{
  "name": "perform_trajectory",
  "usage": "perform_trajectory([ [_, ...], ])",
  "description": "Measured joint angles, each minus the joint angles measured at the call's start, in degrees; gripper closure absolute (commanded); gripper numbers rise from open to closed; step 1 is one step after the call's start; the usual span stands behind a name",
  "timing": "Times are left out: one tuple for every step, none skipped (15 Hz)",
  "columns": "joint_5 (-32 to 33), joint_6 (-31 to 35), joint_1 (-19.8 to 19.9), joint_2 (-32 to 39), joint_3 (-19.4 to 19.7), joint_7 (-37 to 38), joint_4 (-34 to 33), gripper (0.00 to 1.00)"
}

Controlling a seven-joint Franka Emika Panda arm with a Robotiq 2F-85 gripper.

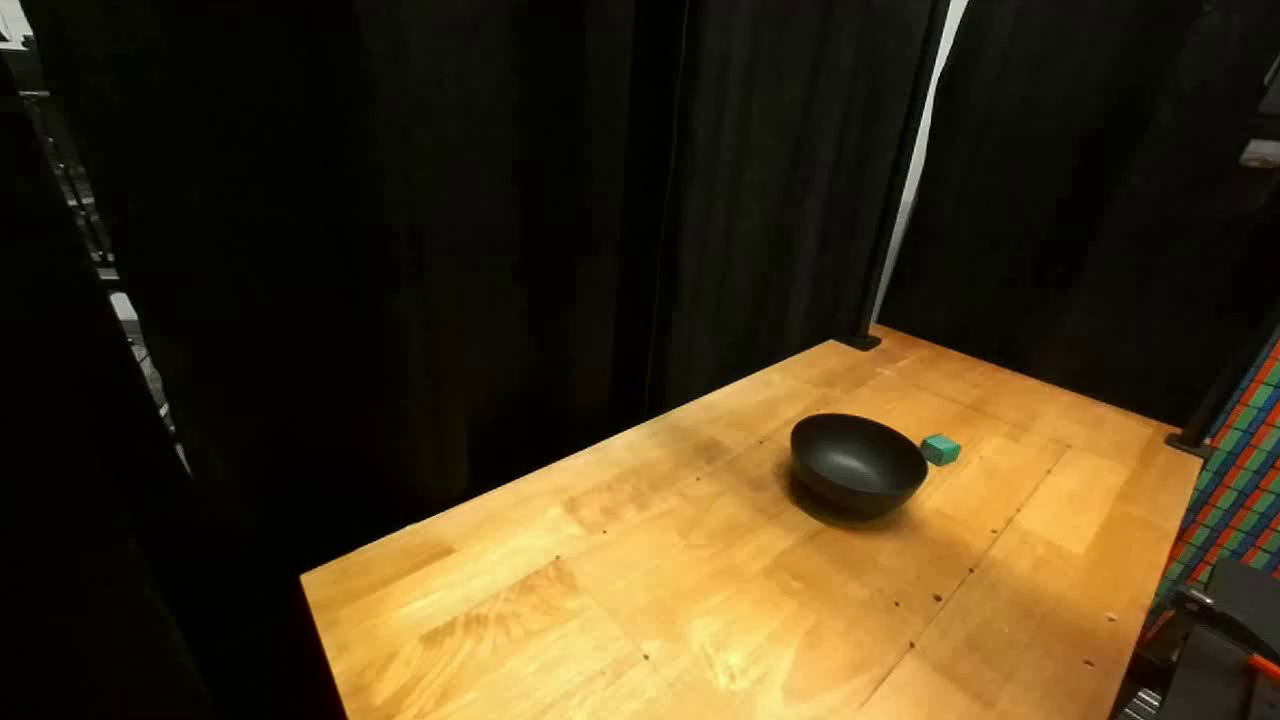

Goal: Put the green cube in the black bowl

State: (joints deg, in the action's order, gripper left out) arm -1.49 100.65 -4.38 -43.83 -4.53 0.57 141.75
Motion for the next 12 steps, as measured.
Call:
perform_trajectory([
  [0.0, 0.0, 0.0, 0.0, 0.0, 0.0, -0.3, 0.00],
  [0.0, 0.0, 0.0, -0.1, 0.0, 0.0, -0.6, 0.00],
  [0.0, 0.0, 0.0, -0.3, 0.0, 0.0, -0.8, 0.00],
  [0.0, 0.0, 0.0, -0.4, 0.0, 0.0, -0.9, 0.00],
  [0.0, 0.0, 0.0, -0.4, 0.0, 0.0, -1.0, 0.00],
  [0.0, 0.0, 0.0, -0.3, 0.0, 0.0, -0.9, 0.00],
  [0.2, 0.3, 0.1, 0.0, -0.1, 0.5, -0.6, 0.00],
  [0.7, 1.8, 0.4, 0.9, -0.4, 1.7, 0.2, 0.00],
  [1.5, 4.4, 1.1, 2.7, -0.7, 3.4, 1.3, 0.00],
  [2.3, 7.7, 1.9, 5.2, -1.0, 4.9, 2.4, 0.00],
  [3.1, 11.3, 2.9, 8.5, -1.3, 6.6, 3.2, 0.00],
  [3.7, 14.6, 3.8, 11.9, -1.3, 7.9, 3.6, 0.00],
])
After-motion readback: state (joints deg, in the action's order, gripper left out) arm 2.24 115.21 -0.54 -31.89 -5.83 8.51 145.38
